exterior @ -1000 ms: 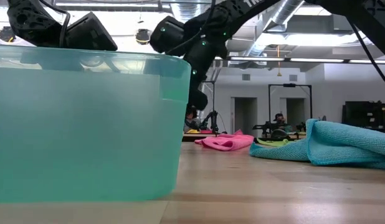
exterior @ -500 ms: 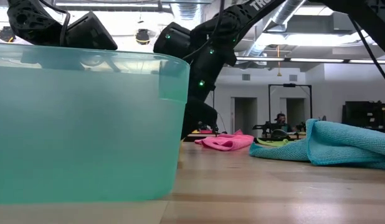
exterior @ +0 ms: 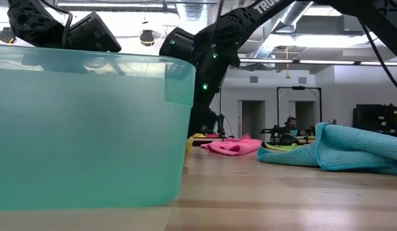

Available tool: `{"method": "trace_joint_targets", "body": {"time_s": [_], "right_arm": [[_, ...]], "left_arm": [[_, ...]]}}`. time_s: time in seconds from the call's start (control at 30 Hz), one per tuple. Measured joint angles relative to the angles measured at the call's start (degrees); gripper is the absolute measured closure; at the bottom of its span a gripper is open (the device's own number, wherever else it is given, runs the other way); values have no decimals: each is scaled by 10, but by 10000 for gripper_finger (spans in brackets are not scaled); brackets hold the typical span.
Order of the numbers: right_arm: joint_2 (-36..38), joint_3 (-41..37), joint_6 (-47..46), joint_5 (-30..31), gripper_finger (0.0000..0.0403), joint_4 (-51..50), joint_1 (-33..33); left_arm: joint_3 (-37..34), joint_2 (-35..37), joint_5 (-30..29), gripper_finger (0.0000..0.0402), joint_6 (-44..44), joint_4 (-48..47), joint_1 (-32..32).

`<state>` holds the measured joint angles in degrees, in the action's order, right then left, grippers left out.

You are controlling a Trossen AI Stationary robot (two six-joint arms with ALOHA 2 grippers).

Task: Fold microfiber towels
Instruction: Fold the yellow towel

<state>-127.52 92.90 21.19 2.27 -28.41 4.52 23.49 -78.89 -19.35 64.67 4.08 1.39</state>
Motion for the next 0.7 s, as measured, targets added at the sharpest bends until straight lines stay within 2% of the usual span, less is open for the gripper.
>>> {"method": "trace_joint_targets", "body": {"time_s": [0.37,0.7], "right_arm": [[0,72,-94,-154,397,-26,64],[0,94,-155,-176,398,22,64]], "left_arm": [[0,0,-13,401,-1,5,0],[0,-13,-48,401,-2,37,0]]}}
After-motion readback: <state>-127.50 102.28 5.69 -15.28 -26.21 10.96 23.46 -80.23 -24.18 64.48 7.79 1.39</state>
